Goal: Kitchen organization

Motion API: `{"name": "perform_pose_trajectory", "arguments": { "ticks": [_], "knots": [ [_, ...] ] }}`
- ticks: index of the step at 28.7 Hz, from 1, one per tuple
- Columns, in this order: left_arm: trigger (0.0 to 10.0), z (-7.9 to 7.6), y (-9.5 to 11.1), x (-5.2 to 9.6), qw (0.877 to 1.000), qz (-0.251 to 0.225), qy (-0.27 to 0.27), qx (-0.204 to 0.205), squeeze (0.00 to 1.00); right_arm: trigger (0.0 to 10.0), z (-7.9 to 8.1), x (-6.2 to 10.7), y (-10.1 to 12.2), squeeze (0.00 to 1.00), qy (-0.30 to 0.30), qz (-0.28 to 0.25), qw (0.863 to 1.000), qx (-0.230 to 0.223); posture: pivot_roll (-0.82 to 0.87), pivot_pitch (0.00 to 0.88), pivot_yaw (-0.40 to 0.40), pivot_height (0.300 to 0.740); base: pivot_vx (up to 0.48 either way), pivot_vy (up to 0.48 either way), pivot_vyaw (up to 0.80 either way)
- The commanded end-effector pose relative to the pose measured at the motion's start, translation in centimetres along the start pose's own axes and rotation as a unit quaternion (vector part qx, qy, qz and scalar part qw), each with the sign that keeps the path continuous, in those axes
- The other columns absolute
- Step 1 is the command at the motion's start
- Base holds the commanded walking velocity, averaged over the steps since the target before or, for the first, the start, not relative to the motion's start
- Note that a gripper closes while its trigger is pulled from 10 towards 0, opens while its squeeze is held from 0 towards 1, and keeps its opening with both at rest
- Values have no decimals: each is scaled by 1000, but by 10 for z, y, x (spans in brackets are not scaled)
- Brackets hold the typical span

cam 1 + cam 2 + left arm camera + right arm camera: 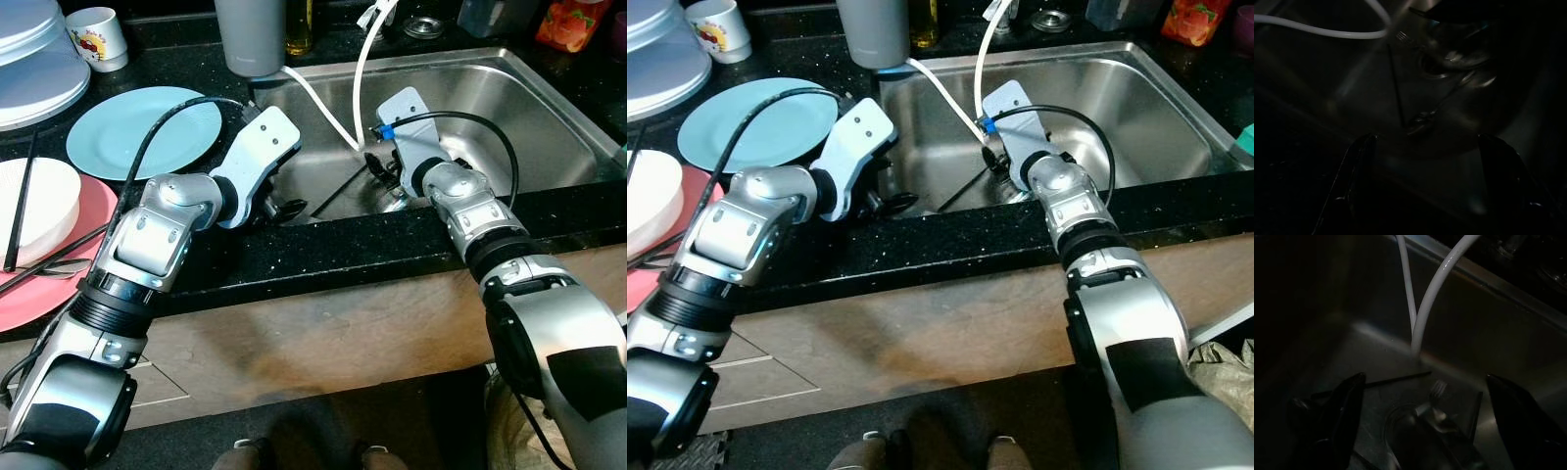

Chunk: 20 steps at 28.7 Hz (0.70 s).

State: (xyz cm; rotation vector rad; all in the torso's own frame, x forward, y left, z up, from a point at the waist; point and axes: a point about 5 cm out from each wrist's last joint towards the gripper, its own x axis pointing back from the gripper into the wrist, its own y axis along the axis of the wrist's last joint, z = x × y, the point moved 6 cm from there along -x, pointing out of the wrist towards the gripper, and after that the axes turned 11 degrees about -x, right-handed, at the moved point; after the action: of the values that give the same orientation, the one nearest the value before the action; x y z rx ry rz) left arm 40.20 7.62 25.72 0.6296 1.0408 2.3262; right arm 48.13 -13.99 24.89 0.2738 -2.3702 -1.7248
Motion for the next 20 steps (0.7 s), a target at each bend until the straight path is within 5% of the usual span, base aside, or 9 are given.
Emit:
{"name": "perform_pose_trajectory", "arguments": {
  "ticks": [1, 2, 3, 12, 13, 14, 15, 19, 20],
  "knots": [
    [10000, 2, -5, 0, 1000, 9, 9, 4, 0, 10000, -2, 0, 4, 506, -3, -6, 1000, 3, 21, 206, 12, 740, 0, 0, 0],
    [10000, 8, -6, 0, 1000, 13, 26, 3, 0, 10000, -3, 0, 5, 90, -5, -9, 1000, 2, 22, 206, 13, 740, 0, 0, 0],
    [10000, 18, -9, 1, 998, 24, 56, -5, 0, 10000, -5, 0, 7, 0, -8, -14, 1000, -1, 22, 206, 14, 740, 0, 0, 0],
    [10000, 68, -33, 16, 958, 136, 176, -180, 0, 10000, -9, 1, 19, 0, -15, -42, 999, -21, 20, 209, 19, 740, 0, 0, 0],
    [10000, 71, -35, 18, 953, 143, 180, -200, 392, 10000, -8, 1, 20, 0, -14, -45, 999, -24, 20, 209, 19, 740, 0, 0, 0],
    [10000, 71, -35, 18, 953, 143, 180, -200, 392, 10000, -8, 1, 20, 0, -14, -45, 999, -24, 20, 209, 19, 740, 0, 0, 0],
    [10000, 72, -36, 19, 949, 150, 182, -212, 1000, 10000, -8, 2, 21, 0, -13, -46, 998, -26, 20, 210, 19, 740, 0, 0, 0],
    [10000, 80, -38, 24, 930, 171, 202, -256, 1000, 10000, -10, 2, 23, 0, -13, -54, 998, -36, 20, 211, 19, 740, 0, 0, 0],
    [10000, 83, -38, 27, 923, 180, 211, -267, 0, 10000, -11, 3, 25, 0, -14, -58, 997, -40, 20, 211, 19, 740, 0, 0, 0]
  ]
}}
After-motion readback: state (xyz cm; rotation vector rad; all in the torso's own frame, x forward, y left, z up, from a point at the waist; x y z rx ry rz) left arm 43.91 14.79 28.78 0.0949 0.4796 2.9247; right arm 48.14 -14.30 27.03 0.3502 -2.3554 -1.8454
